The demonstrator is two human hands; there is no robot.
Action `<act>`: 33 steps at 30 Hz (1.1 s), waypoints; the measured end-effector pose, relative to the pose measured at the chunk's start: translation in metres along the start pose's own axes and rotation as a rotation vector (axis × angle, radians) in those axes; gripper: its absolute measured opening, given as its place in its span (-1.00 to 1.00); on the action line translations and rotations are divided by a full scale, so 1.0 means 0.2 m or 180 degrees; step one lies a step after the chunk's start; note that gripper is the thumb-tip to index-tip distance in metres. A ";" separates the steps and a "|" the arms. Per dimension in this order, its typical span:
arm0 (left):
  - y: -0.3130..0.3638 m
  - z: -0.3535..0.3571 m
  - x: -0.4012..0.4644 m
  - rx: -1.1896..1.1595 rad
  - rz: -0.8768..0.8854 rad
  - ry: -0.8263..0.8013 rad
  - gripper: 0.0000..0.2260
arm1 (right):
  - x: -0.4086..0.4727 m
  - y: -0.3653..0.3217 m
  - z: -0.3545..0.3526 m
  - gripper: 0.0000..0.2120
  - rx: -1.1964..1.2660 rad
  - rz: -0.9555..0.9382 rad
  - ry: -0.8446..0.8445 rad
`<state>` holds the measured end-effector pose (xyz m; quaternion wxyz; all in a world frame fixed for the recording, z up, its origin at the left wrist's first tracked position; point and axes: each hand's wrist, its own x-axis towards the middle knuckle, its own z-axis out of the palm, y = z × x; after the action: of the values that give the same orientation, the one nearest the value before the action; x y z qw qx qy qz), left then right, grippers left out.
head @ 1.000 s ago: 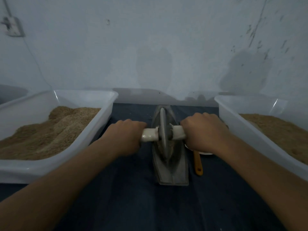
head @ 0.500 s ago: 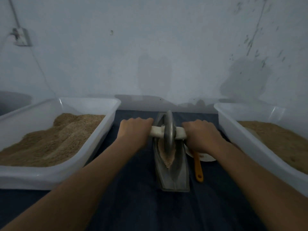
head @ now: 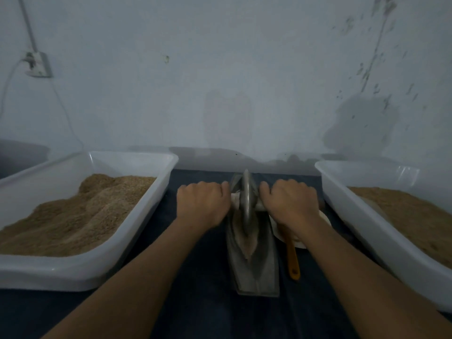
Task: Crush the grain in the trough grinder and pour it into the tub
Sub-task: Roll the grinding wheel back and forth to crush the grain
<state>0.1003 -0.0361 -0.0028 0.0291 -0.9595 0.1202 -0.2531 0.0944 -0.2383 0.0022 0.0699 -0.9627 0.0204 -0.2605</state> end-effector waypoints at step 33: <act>0.00 0.07 0.29 -0.0433 -0.0364 -0.0540 -0.60 | 0.14 0.09 0.10 -0.75 -0.0498 -0.0779 0.0027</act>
<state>0.1571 -0.0499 0.0128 -0.0406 -0.9825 0.0792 -0.1634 0.1287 -0.2561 -0.0025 -0.0377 -0.9594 -0.0766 -0.2688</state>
